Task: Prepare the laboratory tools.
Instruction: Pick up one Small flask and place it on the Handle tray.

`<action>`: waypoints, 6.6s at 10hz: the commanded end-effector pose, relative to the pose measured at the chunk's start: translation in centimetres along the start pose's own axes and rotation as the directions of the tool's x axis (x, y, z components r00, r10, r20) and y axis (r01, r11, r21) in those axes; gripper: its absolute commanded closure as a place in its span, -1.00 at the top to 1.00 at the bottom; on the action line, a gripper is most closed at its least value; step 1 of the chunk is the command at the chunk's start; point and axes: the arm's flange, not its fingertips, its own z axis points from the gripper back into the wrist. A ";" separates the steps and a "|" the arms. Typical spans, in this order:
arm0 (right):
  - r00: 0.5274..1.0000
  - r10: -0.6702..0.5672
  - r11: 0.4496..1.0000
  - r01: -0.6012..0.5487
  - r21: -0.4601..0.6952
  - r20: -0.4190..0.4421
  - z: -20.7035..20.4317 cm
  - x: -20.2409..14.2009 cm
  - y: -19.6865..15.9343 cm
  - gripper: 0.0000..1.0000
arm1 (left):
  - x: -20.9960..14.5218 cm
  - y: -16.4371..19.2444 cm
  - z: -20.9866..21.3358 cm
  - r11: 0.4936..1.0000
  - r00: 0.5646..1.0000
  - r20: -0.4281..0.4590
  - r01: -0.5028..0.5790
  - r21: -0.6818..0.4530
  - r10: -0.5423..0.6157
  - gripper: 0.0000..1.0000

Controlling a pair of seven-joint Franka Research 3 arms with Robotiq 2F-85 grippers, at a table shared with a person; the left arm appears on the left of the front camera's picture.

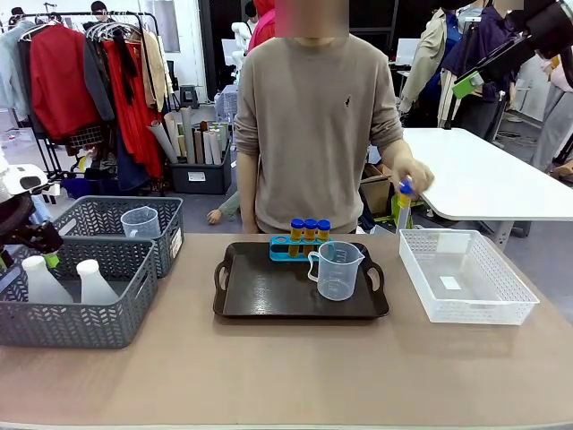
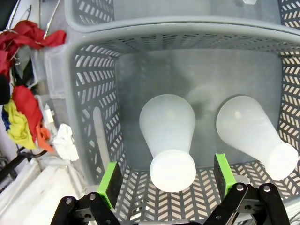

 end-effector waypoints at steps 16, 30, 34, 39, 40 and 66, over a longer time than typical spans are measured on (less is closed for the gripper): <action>1.000 0.005 1.000 -0.005 0.003 0.005 0.0 0.1 0.2 1.00 | -0.6 0.1 -1.2 1.000 0.999 -0.039 0.022 0.021 -0.022 -1.00; 1.000 0.005 1.000 -0.005 0.003 0.005 0.0 0.1 0.2 1.00 | 3.3 -0.6 18.5 0.986 0.985 0.055 0.164 -0.017 -0.163 -1.00; 1.000 0.005 1.000 -0.005 0.003 0.005 0.0 0.1 0.2 1.00 | 3.8 -4.1 31.1 0.910 0.891 0.186 0.412 0.053 -0.415 -1.00; 1.000 0.005 1.000 -0.005 0.003 0.005 0.0 0.1 0.2 1.00 | 3.0 -7.6 35.8 0.866 0.836 0.225 0.484 0.126 -0.500 -1.00; 1.000 0.005 1.000 -0.005 0.003 0.005 0.0 0.1 0.2 1.00 | 3.0 -7.6 35.8 0.866 0.836 0.225 0.484 0.126 -0.500 -1.00; 1.000 0.005 1.000 -0.005 0.003 0.005 0.0 0.1 0.2 1.00 | 5.7 -38.5 27.8 -0.185 -0.171 0.163 0.980 -0.077 -0.972 -1.00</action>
